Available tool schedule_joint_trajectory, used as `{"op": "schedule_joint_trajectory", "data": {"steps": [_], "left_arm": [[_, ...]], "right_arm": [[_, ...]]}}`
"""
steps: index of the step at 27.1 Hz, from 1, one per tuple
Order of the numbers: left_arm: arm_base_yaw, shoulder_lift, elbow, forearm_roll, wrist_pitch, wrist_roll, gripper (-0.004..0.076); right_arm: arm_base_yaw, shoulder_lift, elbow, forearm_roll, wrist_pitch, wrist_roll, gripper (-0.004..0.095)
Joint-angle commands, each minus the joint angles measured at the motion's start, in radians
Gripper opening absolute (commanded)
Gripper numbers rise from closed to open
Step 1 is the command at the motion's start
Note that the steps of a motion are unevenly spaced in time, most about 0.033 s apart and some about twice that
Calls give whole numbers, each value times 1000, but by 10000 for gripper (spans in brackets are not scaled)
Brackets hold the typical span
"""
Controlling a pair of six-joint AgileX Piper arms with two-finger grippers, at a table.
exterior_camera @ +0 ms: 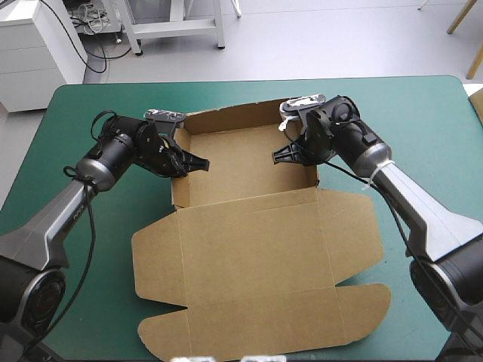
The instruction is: Fold the box
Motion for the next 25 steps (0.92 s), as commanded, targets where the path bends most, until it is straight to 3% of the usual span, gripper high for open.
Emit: {"op": "schedule_joint_trajectory", "data": {"steps": [1, 10, 22, 25], "left_arm": [[-14, 2, -49, 80, -48, 1, -8], [-14, 117, -49, 119, -131, -1, -8], [-12, 264, -49, 136, -152, 4, -3], [-12, 262, -58, 53, -149, 143, 144]], "right_arm": [[-26, 2, -32, 36, -27, -47, -21], [-111, 141, -32, 84, -68, -112, -21], [-113, 233, -67, 84, -115, -174, -21], [-113, 233, -110, 88, -106, -190, -10]]}}
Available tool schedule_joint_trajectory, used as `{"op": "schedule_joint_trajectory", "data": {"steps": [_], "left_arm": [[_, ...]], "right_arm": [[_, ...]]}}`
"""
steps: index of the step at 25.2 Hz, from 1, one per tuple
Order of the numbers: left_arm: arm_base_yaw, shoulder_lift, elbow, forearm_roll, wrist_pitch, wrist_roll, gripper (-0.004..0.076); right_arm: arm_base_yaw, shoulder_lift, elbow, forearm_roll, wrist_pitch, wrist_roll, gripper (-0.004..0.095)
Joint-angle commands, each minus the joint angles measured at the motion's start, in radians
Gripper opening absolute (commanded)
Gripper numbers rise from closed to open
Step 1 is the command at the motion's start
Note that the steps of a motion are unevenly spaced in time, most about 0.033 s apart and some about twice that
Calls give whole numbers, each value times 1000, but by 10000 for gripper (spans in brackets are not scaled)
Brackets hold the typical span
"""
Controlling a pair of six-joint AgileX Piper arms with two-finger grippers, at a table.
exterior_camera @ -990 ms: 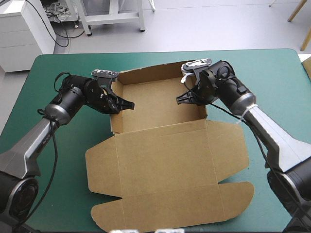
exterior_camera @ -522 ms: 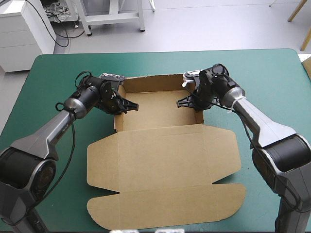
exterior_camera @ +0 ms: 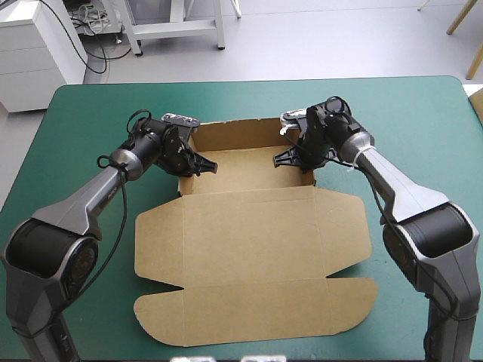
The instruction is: Fold the box
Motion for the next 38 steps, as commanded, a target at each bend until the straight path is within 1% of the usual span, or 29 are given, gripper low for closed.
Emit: {"op": "schedule_joint_trajectory", "data": {"steps": [1, 3, 4, 6, 7, 9, 10, 12, 15, 21, 26, 27, 30, 34, 35, 38], "left_arm": [[-4, 29, -9, -40, -58, 132, 222], [-4, 29, -45, -57, -9, 138, 386], [-4, 29, -73, -61, 24, 126, 459], [0, 29, -112, -63, 63, 118, 494], [5, 29, -129, -69, 79, 118, 494], [12, 29, -165, -72, 129, 114, 494], [17, 29, -184, -72, 156, 114, 494], [27, 23, -214, -85, 201, 114, 494], [45, 9, -246, -115, 234, 116, 494], [45, -40, -311, -114, 295, 116, 494], [45, -83, -378, -114, 373, 116, 494], [45, -107, -403, -119, 388, 116, 494], [45, -173, -441, -179, 388, 118, 494], [45, -321, -448, -202, 388, 146, 494], [45, -371, -448, -202, 388, 163, 494], [45, -452, -448, -202, 389, 179, 494]], "right_arm": [[-9, -3, -51, -44, -78, -69, 3], [-9, -3, -103, -42, -21, -78, 105], [-9, -3, -128, -45, 16, -81, 203], [-9, -3, -161, -45, 51, -81, 325], [-9, -3, -176, -45, 64, -81, 387], [-9, -5, -197, -43, 66, -76, 470], [-9, -5, -207, -39, 66, -76, 488], [-9, -9, -223, -31, 66, -76, 489], [-9, -25, -233, -9, 66, -75, 489], [-9, -83, -236, -10, 66, -75, 489], [-9, -149, -236, -8, 66, -74, 489], [-9, -181, -236, -8, 66, -72, 489], [-9, -242, -236, -8, 66, -72, 489], [-9, -314, -236, -4, 66, -72, 489], [-9, -333, -236, 14, 66, -70, 489], [-9, -349, -236, 52, 66, -70, 489]]}}
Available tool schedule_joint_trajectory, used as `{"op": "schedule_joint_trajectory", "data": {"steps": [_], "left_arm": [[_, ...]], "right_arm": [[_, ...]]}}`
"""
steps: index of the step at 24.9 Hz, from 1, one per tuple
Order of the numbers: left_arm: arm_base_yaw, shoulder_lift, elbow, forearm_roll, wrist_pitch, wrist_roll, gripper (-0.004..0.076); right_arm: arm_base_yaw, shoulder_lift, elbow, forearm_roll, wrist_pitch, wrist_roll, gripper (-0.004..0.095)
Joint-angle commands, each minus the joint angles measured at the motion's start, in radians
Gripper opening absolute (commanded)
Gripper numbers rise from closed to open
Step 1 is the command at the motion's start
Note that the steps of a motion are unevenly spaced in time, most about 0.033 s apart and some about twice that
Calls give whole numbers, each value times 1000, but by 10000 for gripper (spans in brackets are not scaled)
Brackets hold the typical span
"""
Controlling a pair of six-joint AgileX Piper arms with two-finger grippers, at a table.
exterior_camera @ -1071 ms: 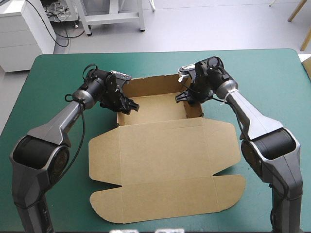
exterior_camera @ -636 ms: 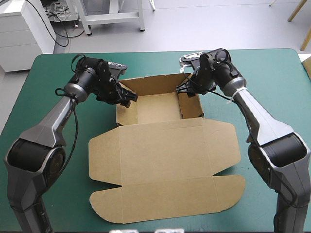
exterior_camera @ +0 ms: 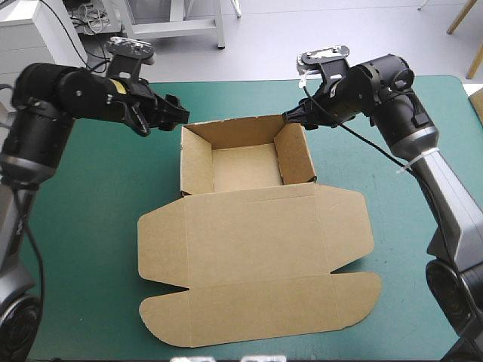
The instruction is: Fold the box
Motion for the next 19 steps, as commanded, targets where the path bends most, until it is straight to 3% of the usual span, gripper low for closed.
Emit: {"op": "schedule_joint_trajectory", "data": {"steps": [1, 6, 13, 19], "left_arm": [[2, -149, -32, -23, 21, 29, 494], [2, -338, 144, 2, 21, 83, 466], [2, -583, 604, 120, -63, 83, 258], [2, -826, 997, 106, -293, 55, -10]], "right_arm": [[-9, -68, -33, 45, -38, -6, 489], [-9, -66, -7, 30, -38, -13, 489], [-9, 12, 21, -36, -38, -13, 489], [-9, 116, 21, -42, -38, -13, 489]]}}
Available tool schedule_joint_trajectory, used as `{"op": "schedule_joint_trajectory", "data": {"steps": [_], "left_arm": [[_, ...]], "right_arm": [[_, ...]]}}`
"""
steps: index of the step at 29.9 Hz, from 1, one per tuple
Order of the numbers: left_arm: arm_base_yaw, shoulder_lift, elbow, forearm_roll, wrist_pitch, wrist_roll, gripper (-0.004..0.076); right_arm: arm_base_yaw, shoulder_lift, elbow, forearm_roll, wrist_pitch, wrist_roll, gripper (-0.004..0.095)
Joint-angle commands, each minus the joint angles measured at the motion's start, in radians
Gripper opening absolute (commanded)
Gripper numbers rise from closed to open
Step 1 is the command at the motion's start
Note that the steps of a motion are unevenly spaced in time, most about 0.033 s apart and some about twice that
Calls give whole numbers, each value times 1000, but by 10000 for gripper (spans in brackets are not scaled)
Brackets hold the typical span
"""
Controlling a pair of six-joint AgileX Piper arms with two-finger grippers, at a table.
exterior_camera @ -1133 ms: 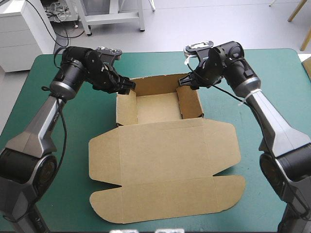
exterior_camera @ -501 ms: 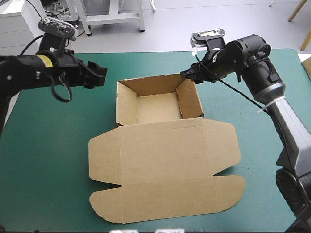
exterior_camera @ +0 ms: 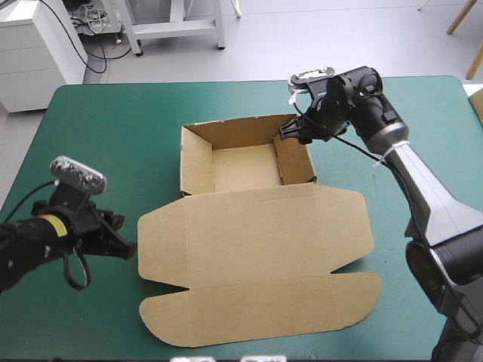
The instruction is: Fold the box
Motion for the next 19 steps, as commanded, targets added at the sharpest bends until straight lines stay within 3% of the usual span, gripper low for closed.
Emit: {"op": "schedule_joint_trajectory", "data": {"steps": [1, 7, 13, 16, 19], "left_arm": [[2, -156, 195, -13, -196, -25, -7], [2, -387, 444, -72, -264, -25, -8], [2, -559, 556, -94, -276, -25, -8], [2, -623, 568, -92, -307, -27, -8], [2, -666, 571, -88, -312, -27, -8]], "right_arm": [[-9, 11, -23, -15, -39, -9, 489], [-9, 121, -23, -19, -41, -9, 487], [-9, 177, -23, -18, -60, -2, 466], [-9, 180, -23, -19, -66, -2, 346], [-9, 180, -23, -31, -66, -4, 134]]}}
